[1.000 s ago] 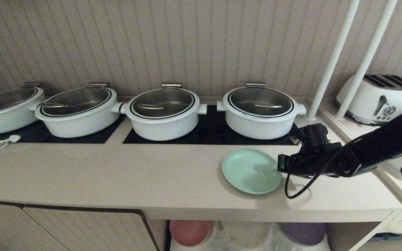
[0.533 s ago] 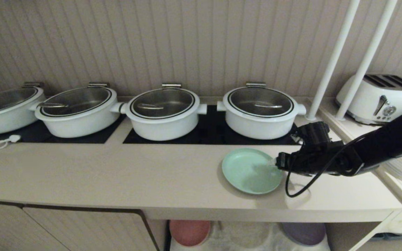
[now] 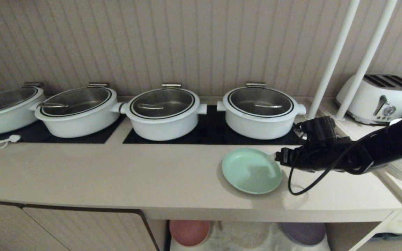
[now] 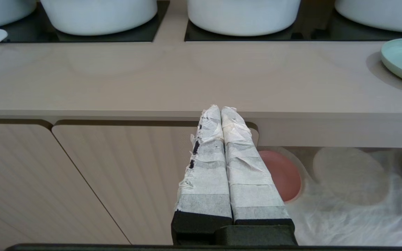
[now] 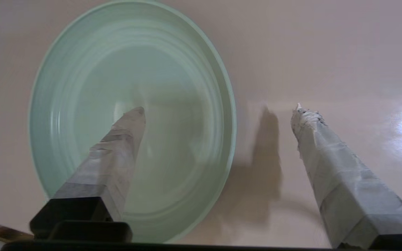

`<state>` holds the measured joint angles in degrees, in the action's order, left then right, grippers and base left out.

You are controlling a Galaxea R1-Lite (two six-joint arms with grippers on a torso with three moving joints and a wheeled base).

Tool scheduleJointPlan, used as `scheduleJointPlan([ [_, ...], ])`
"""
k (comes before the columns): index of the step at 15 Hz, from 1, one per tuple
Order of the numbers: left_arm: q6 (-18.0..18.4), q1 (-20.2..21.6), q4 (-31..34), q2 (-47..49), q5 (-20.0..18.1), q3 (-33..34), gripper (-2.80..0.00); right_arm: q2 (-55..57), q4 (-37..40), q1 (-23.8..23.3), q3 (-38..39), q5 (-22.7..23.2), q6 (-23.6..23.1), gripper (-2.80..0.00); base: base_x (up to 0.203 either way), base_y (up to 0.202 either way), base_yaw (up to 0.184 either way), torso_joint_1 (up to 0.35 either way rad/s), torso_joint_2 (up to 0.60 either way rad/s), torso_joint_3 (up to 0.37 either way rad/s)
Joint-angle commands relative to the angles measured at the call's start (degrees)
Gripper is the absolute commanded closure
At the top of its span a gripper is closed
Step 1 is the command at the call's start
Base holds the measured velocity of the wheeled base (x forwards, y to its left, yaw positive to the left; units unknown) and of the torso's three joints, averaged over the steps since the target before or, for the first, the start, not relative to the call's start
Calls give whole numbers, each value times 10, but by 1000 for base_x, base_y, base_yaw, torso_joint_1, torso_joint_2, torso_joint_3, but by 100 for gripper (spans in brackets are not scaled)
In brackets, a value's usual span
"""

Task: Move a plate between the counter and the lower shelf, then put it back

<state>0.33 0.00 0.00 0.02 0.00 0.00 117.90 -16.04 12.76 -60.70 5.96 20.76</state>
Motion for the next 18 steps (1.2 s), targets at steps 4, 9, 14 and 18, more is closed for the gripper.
scheduleJointPlan([
  [4,0,0,0,0,0,0,0,-43,-3,0,22,-1,0,-280,0,0,0,0,0,0],
  [9,0,0,0,0,0,0,0,-96,-4,-3,58,-1,-18,-280,0,0,0,0,0,0],
  [14,0,0,0,0,0,0,0,-166,-4,-2,108,-1,-34,0,0,0,0,0,0,0],
  [18,0,0,0,0,0,0,0,-240,-2,-3,161,-1,-45,0,0,0,0,0,0,0],
])
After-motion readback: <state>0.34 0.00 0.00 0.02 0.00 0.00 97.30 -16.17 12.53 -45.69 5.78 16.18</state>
